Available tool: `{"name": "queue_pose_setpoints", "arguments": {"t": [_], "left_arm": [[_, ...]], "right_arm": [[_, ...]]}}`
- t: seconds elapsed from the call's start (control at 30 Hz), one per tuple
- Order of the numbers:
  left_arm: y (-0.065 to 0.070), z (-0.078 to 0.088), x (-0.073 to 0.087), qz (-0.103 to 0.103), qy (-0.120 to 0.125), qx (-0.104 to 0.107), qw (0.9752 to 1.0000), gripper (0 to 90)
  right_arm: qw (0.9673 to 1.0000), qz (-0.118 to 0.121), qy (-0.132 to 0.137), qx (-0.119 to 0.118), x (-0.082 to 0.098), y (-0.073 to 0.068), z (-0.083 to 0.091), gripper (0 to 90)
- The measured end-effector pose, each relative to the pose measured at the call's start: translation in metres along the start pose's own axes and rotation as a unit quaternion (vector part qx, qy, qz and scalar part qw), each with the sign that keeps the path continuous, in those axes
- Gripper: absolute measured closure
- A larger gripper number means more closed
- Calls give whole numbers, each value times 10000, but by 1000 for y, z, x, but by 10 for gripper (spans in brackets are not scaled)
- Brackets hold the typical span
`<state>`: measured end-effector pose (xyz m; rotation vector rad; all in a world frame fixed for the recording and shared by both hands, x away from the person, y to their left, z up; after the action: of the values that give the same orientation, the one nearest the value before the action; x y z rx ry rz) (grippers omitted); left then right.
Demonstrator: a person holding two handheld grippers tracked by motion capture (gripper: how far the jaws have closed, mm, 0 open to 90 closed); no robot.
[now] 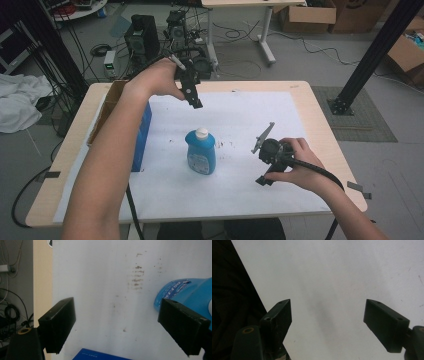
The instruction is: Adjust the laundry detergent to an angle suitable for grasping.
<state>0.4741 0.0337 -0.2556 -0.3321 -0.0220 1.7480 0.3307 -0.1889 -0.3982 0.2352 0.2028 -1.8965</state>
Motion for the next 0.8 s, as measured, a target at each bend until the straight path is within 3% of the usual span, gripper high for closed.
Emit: {"name": "queue_pose_setpoints", "arguments": {"t": [0.4, 0.8], "left_arm": [[1, 3, 0, 6, 45, 18, 10000, 153], [4, 5, 0, -6, 21, 5, 10000, 154]], "right_arm": [[9998, -97, 195, 15, 2, 1, 4, 221], [9980, -187, 599, 44, 1, 1, 15, 212]]}}
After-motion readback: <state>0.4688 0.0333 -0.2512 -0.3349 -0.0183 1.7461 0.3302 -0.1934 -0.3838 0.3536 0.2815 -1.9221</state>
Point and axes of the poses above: each handheld gripper's, and its own axes: z roughly backward along the jaws, x roughly out of its underside, y roughly to its right, the point moved 5 cm from there along -z, roughly forward along the jaws, and after that the axes turned 5 degrees about z, right-handed, at the moved point
